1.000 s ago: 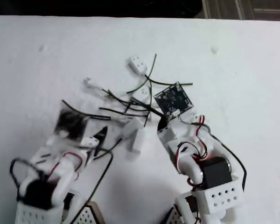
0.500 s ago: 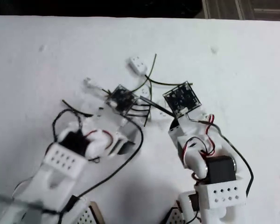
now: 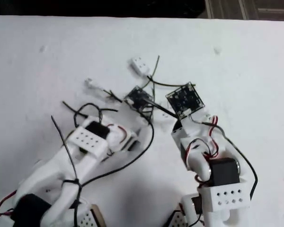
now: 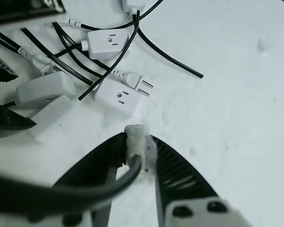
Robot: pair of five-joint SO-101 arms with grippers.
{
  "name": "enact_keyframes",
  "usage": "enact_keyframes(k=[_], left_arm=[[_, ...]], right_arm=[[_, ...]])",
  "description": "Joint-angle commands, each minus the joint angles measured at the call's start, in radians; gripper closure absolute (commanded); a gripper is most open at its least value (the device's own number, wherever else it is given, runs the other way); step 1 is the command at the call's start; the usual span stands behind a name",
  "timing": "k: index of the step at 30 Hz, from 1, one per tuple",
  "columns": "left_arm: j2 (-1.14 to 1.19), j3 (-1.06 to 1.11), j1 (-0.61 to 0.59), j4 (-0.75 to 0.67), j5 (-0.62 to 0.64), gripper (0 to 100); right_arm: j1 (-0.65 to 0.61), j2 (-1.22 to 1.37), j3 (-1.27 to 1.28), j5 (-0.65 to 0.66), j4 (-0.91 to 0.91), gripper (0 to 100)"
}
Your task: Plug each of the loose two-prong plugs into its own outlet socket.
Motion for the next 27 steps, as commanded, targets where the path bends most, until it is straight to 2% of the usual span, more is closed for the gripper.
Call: enact_keyframes(k=[1,8,14,22,27], left_arm=[[0.018,-0.040,0.025,-0.035,-0.009,75],[0.019,-0.061,0.194,-0.035,-0.009,75],[0.021,-0.061,0.254,-0.040,-0.009,75],[0.021,-0.061,0.245,-0.043,0.002,75],[0.013,-0.061,0.148,-0.044,0.072,75]], right_arm=[[0.007,0.002,-0.005,0.012,0.007,98.0],[0.082,0.001,-0.011,0.060,0.007,98.0],[0.091,-0.007,-0.012,0.061,0.005,98.0],[0.096,-0.007,-0.012,0.061,0.004,98.0],[0.088,-0.008,-0.041,0.054,0.027,98.0]])
